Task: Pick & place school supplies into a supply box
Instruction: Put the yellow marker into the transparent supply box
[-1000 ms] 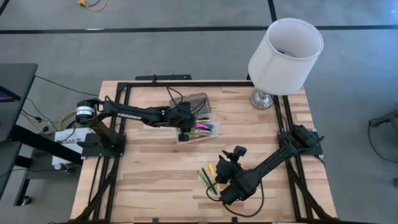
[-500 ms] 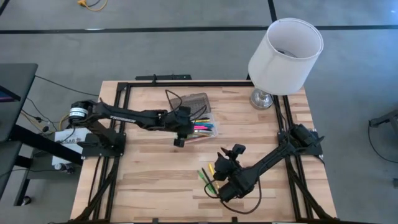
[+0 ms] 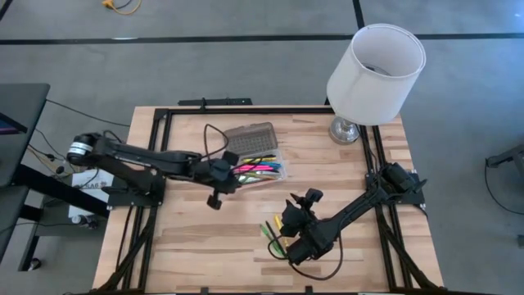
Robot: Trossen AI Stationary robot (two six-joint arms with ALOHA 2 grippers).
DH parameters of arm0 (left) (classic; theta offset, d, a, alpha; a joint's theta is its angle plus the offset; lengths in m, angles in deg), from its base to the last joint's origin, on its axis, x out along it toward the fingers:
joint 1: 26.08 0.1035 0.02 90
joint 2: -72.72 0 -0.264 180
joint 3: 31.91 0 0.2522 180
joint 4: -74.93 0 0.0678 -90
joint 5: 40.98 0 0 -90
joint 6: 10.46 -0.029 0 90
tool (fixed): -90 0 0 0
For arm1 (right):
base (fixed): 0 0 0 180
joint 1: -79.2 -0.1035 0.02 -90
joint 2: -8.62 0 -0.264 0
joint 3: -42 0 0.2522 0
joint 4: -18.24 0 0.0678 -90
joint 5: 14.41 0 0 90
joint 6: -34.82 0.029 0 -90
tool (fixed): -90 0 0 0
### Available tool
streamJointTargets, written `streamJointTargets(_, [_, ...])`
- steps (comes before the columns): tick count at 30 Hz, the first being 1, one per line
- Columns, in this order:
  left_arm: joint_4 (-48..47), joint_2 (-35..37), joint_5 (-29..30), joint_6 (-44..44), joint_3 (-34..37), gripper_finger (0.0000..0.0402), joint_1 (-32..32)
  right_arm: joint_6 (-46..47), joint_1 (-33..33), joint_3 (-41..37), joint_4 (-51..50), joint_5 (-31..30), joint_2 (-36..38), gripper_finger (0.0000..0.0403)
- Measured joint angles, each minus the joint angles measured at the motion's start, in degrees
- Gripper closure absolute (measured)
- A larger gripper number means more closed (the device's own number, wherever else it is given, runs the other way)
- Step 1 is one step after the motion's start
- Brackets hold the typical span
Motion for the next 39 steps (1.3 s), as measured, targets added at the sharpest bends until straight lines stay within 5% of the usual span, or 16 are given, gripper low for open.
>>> streamJointTargets(4, [-4.6, 2.5, 0.0, 1.5, 0.0, 0.0397, -1.7, 0.1, 0.0, 0.0, 0.2, 0.2, 0.0, 0.0282])
streamJointTargets(14, [-11.3, 4.2, 5.0, 9.1, 5.2, 0.0356, -6.0, 0.0, 0.9, 0.0, 3.5, 6.8, 0.0, 0.0282])
streamJointTargets(22, [-4.3, 10.6, 11.0, 14.7, 16.8, 0.0324, -6.7, -4.2, 1.3, 0.0, 7.2, 8.1, 0.0, 0.0282])
streamJointTargets(32, [9.9, 26.4, 8.9, 16.7, 31.6, 0.0302, -8.5, -15.7, 4.8, 0.0, 18.7, 20.6, 0.0, 0.0282])
streamJointTargets(39, [16.2, 32.0, 8.9, 16.9, 39.0, 0.0291, -8.8, -15.5, 6.6, 0.0, 20.1, 25.1, 0.0, 0.0282])
